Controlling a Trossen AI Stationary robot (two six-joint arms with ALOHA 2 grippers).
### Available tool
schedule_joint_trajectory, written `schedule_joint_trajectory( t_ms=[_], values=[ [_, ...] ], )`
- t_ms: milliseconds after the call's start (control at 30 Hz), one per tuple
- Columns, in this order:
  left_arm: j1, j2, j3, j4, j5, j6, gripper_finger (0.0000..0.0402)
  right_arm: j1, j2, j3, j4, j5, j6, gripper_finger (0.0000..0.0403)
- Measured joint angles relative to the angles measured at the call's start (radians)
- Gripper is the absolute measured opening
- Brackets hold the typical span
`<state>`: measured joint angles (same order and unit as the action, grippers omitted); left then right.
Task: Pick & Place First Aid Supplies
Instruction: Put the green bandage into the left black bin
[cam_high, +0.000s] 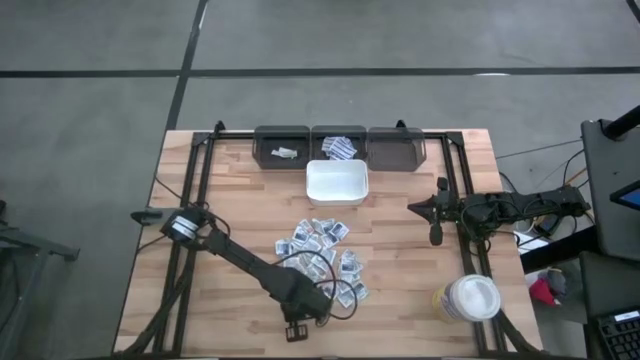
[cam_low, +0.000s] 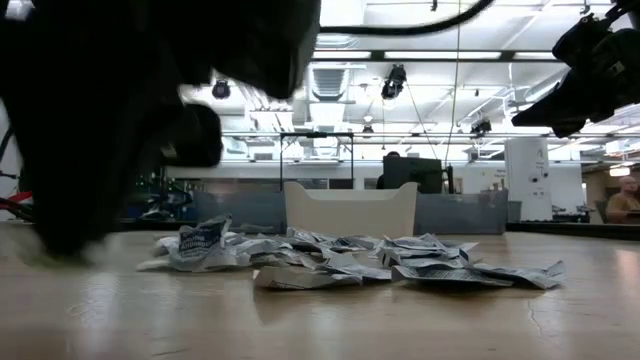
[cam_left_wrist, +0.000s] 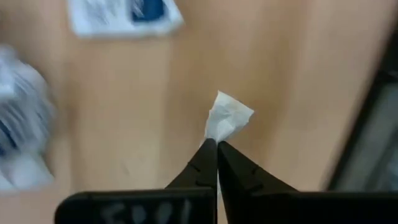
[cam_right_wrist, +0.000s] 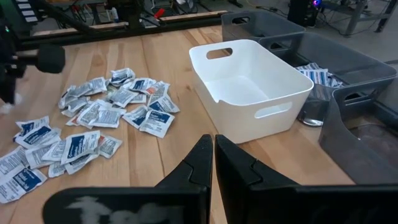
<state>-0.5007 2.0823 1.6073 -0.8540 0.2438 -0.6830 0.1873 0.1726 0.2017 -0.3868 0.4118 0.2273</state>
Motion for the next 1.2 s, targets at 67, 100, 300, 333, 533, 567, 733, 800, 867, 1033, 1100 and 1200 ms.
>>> schedule_joint_trajectory(
  t_ms=[67, 100, 300, 333, 533, 567, 733, 800, 867, 1033, 1100, 1200],
  values=[
    [0.000, -0.017, 0.021, -0.025, 0.026, -0.001, 0.0002, 0.000, 0.000, 0.000, 0.000, 0.000, 0.000, 0.0018],
    [0.000, -0.027, 0.031, -0.032, 0.027, 0.000, 0.0002, 0.000, 0.000, 0.000, 0.000, 0.000, 0.000, 0.0018],
    [0.007, -0.126, 0.090, -0.036, -0.264, 0.031, 0.0002, 0.000, 0.000, 0.000, 0.000, 0.000, 0.000, 0.0018],
    [0.009, -0.148, 0.093, -0.042, -0.361, 0.036, 0.0002, 0.000, 0.000, 0.000, 0.000, 0.000, 0.000, 0.0018],
    [0.048, -0.276, 0.093, -0.140, -0.905, 0.115, 0.0001, 0.000, 0.000, 0.000, 0.000, 0.000, -0.003, 0.0018],
    [0.061, -0.296, 0.092, -0.157, -0.965, 0.137, 0.0001, 0.000, 0.000, 0.000, 0.001, 0.000, -0.003, 0.0018],
    [0.189, -0.356, 0.092, -0.193, -1.114, 0.347, 0.0000, 0.000, 0.000, 0.000, 0.001, 0.001, -0.003, 0.0018],
    [0.265, -0.363, 0.092, -0.193, -1.121, 0.458, 0.0000, 0.000, 0.000, 0.000, 0.001, 0.005, -0.003, 0.0018],
    [0.354, -0.363, 0.090, -0.194, -1.120, 0.562, 0.0000, 0.000, 0.000, 0.000, 0.001, 0.007, -0.003, 0.0018],
    [0.604, -0.363, 0.087, -0.194, -1.084, 0.736, 0.0000, 0.000, -0.001, 0.000, 0.001, 0.008, -0.002, 0.0018],
    [0.718, -0.363, 0.086, -0.194, -0.985, 0.778, 0.0000, 0.000, -0.001, 0.000, 0.001, 0.008, -0.002, 0.0018],
    [0.889, -0.363, 0.071, -0.177, -0.773, 0.837, 0.0000, 0.000, -0.001, 0.000, 0.001, 0.008, 0.000, 0.0018]
  ],
)
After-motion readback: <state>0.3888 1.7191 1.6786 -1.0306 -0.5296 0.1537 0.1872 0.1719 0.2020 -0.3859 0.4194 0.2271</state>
